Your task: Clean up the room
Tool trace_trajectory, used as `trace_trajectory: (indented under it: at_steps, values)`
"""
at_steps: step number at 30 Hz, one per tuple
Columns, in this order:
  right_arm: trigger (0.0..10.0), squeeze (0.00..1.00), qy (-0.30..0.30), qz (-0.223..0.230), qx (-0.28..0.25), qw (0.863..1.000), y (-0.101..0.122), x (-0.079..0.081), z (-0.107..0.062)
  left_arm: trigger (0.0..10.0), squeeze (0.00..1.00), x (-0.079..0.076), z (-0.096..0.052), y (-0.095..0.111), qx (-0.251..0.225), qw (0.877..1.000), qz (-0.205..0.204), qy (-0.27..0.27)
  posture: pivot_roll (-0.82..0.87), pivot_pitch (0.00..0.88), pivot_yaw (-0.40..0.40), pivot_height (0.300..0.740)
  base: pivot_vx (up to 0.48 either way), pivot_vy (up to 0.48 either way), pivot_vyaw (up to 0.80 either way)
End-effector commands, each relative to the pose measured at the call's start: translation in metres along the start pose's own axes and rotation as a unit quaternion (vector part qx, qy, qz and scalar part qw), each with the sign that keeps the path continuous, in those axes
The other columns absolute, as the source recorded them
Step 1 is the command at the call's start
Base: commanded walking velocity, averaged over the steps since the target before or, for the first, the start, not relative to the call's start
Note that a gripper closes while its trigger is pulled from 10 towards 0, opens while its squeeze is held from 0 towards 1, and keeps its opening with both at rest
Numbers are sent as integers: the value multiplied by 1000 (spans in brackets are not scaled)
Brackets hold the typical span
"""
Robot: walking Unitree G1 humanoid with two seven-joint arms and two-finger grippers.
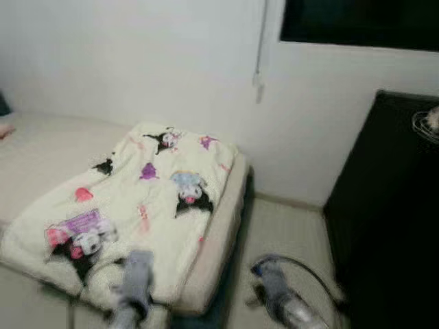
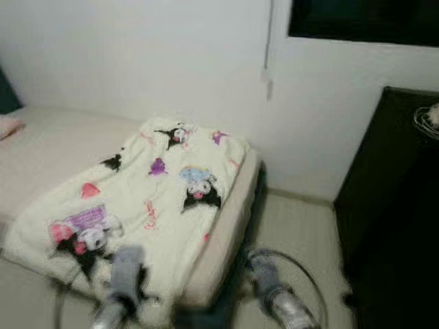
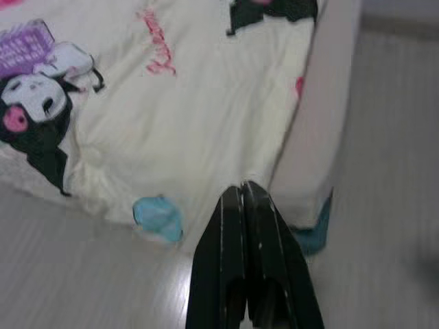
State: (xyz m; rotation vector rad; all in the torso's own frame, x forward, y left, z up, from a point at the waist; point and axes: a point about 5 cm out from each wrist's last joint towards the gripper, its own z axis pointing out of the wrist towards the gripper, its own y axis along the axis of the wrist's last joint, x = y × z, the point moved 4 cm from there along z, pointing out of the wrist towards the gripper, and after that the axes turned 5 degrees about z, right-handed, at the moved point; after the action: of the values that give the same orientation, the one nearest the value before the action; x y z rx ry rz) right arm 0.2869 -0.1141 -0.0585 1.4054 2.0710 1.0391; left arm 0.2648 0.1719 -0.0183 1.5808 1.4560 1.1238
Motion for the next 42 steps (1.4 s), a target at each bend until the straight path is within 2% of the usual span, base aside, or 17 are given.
trace_trajectory:
  at_steps: [1,8,9,12,13,17,22,29,34,42]
  values:
    - [10000,0,-9,-7,10,1000,-5,-9,-3,10000,0,-5,0,1,-1,1000,-2,-4,-66,0,-34,740,0,-480,800]
    - [10000,0,-7,-6,10,1000,-4,-9,-3,10000,0,-2,0,0,3,1000,-2,6,-67,0,-34,740,0,-480,800]
    - [10000,0,-8,-6,9,1000,-4,-9,-3,10000,0,-2,0,-1,5,1000,-19,6,-67,0,-34,740,0,0,800]
    - [10000,0,-4,1,8,1000,-5,-8,-3,10000,0,2,0,1,-2,1000,-21,17,-67,0,-34,740,0,0,0]
    - [10000,0,-1,-2,7,1000,-5,-7,-3,10000,0,4,0,-2,11,1000,-21,18,-69,0,-32,740,0,0,0]
    - [10000,0,5,-10,7,1000,-5,-4,-3,10000,0,8,2,-6,24,999,-30,23,-70,0,-32,740,0,480,0]
    - [10000,0,5,-9,8,1000,-6,-4,-3,10000,0,10,1,-5,18,999,-24,30,-68,0,-33,740,0,480,0]
    - [10000,0,7,-7,9,1000,-8,-3,-3,10000,0,14,1,-4,15,999,-16,40,-65,0,-31,740,0,0,0]
    - [10000,0,10,-18,8,1000,-7,-1,-3,10000,0,9,1,-3,10,1000,-10,28,-66,0,-30,740,0,0,0]
    - [10000,0,11,-25,6,1000,-6,-2,-3,10000,0,4,1,-1,7,1000,-10,24,-69,0,-25,740,0,0,800]
